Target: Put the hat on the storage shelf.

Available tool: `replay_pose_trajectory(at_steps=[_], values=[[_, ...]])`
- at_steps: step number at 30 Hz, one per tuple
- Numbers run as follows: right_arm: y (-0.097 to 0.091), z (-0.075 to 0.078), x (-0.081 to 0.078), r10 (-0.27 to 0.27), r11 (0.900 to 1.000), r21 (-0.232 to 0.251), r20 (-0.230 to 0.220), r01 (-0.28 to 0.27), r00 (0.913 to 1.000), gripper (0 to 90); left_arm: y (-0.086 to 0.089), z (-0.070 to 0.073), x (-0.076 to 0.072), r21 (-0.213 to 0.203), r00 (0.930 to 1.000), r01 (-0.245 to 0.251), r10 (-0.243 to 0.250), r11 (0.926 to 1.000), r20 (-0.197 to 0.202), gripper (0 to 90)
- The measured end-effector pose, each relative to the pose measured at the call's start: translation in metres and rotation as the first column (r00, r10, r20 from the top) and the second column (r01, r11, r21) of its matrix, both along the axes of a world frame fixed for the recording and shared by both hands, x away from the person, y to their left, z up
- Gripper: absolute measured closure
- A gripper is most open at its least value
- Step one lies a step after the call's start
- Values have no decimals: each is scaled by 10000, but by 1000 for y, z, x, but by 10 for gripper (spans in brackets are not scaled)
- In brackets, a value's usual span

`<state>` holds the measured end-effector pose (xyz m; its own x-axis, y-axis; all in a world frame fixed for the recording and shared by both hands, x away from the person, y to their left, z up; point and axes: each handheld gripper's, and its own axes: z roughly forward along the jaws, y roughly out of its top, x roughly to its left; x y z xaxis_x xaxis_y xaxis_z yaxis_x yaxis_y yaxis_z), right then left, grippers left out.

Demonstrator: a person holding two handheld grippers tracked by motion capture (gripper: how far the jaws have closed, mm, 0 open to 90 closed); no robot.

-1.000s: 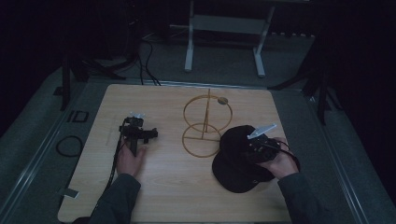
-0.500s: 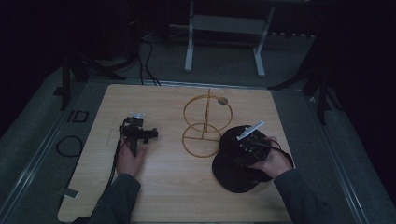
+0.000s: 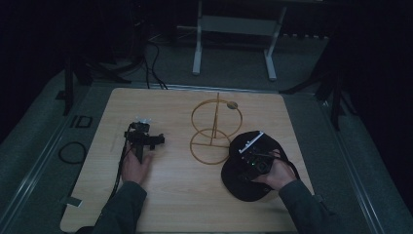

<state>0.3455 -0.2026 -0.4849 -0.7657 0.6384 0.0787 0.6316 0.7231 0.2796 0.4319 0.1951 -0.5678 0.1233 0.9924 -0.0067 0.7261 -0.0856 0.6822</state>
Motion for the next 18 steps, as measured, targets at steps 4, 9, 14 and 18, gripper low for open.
replay_pose_trajectory(at_steps=[4, 9, 14, 18], values=[[-2, -9, 4, -245, 9997, 74, -668, 251, 9975, 497, 0, 0, 0, 5, 10000, 8, -8, 10000, -2, 0], [-5, -11, 8, -381, 9975, 551, -1220, 451, 9918, 598, 0, 0, 0, 4, 10000, 7, -7, 10000, -1, 0], [-5, -9, 9, -333, 9969, 656, -1429, 430, 9892, 736, 0, 0, 0, 5, 10000, 5, -5, 10000, 0, 0], [-2, -3, 6, -288, 9995, 67, -1308, 299, 9910, 768, 0, 0, 0, 6, 10000, 8, -8, 10000, -5, 0]])
